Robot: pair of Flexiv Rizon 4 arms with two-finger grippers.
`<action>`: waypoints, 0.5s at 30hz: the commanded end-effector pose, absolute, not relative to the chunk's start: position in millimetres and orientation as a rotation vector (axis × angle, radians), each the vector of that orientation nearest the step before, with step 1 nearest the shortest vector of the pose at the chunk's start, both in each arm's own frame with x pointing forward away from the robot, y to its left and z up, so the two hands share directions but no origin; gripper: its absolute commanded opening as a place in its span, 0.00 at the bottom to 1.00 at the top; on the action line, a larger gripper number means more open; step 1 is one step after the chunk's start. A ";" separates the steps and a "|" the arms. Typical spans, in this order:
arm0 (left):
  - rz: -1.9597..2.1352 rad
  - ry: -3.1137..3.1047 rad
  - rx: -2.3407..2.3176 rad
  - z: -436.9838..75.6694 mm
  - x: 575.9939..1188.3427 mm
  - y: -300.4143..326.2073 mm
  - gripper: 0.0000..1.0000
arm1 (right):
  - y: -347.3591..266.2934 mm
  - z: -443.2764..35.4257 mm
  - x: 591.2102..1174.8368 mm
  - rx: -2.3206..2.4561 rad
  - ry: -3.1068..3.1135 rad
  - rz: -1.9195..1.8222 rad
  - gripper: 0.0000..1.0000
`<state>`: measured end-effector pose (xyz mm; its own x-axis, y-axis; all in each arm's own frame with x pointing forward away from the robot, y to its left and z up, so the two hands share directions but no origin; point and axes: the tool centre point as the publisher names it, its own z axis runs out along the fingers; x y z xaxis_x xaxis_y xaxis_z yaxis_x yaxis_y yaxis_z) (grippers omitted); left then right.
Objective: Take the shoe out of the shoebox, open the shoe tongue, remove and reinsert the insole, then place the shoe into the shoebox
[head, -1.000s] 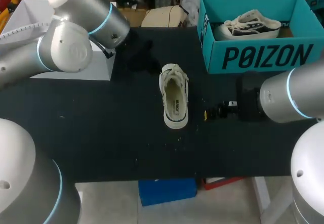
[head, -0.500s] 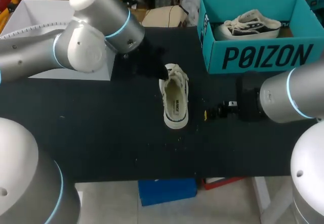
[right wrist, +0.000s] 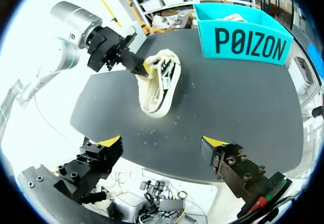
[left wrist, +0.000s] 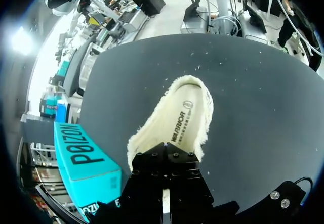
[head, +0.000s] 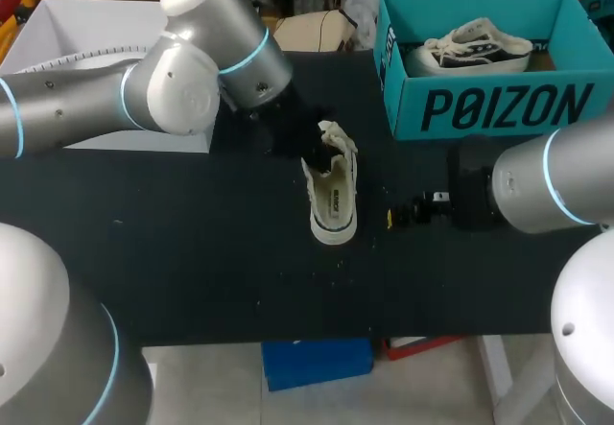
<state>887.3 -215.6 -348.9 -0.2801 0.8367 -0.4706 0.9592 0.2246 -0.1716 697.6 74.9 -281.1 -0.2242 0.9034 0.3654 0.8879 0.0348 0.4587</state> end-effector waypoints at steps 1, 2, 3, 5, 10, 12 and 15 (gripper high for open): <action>-0.581 2.209 1.670 -322.8 872.6 -193.3 0.00 | 74.8 -281.3 697.0 1.942 2.241 0.961 1.00; -0.570 2.207 1.667 -319.6 872.8 -190.9 0.00 | 74.8 -281.3 697.0 1.942 2.241 0.961 1.00; -0.568 2.208 1.664 -317.5 873.5 -188.7 0.00 | 74.8 -281.3 697.0 1.942 2.241 0.961 1.00; -0.556 2.229 1.664 -313.3 873.1 -185.5 0.00 | 74.8 -281.3 697.0 1.942 2.241 0.961 1.00; -0.498 2.257 1.728 -310.5 877.1 -181.6 0.34 | 74.8 -281.3 697.0 1.942 2.241 0.961 1.00; -0.478 2.282 1.745 -316.4 880.1 -178.3 0.34 | 74.8 -281.3 697.0 1.942 2.241 0.961 1.00; -0.433 2.288 1.787 -321.9 885.9 -176.0 0.34 | 74.8 -281.3 697.0 1.942 2.241 0.961 1.00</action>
<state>878.5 -170.2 -320.1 -0.2487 0.8922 -0.3770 0.9686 0.2274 -0.1007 697.5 74.9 -281.1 -0.2243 0.9034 0.3655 0.8880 0.0349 0.4586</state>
